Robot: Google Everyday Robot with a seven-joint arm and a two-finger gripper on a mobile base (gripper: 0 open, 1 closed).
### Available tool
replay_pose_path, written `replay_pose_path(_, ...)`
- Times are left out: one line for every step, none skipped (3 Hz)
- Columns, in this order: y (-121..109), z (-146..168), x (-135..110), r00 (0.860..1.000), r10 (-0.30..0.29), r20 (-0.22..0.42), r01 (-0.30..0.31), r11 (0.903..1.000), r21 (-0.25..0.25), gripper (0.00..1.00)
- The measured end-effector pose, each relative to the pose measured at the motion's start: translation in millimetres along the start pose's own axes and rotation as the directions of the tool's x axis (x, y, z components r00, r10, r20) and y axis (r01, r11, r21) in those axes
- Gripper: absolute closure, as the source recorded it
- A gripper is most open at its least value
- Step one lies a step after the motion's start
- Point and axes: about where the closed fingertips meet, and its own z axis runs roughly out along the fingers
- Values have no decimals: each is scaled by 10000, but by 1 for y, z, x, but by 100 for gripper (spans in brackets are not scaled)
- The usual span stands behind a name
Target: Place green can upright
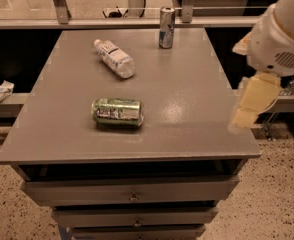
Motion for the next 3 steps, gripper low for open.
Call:
replay_pose_path(14,43,-67,9978,246,610,-218,9987,-457,0)
replay_pose_path(23,70,-113,9953,352,902,-284,9968,-749,0)
replay_pose_path(33,104,-163,9927,466,1115,-357,9946,-975,0)
